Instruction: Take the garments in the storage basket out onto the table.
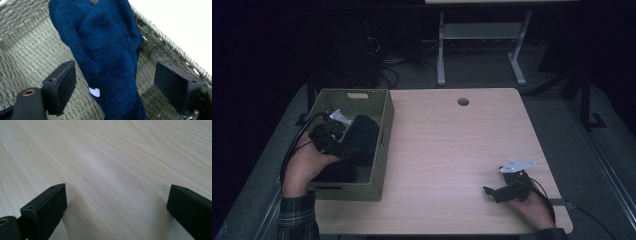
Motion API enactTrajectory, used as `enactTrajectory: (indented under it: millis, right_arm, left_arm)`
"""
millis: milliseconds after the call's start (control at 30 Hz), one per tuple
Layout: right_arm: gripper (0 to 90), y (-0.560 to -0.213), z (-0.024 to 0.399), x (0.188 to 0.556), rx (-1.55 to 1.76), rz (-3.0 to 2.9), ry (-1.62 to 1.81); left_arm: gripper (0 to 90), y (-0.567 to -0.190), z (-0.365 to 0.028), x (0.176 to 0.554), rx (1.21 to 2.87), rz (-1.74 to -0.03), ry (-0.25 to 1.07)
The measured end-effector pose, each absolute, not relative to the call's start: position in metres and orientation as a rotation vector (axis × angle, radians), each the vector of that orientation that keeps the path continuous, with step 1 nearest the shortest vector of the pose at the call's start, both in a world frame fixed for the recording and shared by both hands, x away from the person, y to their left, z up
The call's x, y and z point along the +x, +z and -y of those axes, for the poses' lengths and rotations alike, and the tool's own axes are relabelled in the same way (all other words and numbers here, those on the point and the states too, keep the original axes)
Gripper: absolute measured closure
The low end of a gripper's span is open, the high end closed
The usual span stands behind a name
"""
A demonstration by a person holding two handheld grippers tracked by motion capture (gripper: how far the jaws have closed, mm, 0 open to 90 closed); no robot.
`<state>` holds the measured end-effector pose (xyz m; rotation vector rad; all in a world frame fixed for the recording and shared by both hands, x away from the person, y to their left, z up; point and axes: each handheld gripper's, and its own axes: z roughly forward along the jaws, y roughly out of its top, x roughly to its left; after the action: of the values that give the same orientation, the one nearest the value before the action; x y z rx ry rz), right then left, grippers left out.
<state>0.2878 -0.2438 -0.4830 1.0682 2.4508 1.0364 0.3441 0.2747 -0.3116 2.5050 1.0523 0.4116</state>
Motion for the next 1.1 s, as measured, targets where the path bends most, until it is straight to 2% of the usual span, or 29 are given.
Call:
enactTrajectory:
  millis: [567, 633, 967, 1100]
  right_arm:
    - [2.4, -0.483, 0.244, 0.288, 1.072, -2.452, 1.036]
    - [2.4, -0.483, 0.244, 0.288, 1.066, -2.451, 1.036]
    - [2.4, -0.483, 0.244, 0.288, 1.072, -2.453, 1.036]
    - [2.4, -0.483, 0.244, 0.288, 1.072, -2.453, 1.036]
  left_arm:
    - [25.2, -0.324, -0.281, 0.350, 2.549, -1.133, 0.362]
    - [30.7, -0.324, -0.282, 0.350, 2.550, -1.130, 0.351]
    - [44.2, -0.326, -0.284, 0.351, 2.570, -1.114, 0.317]
    - [54.1, -0.326, -0.287, 0.351, 2.567, -1.076, 0.296]
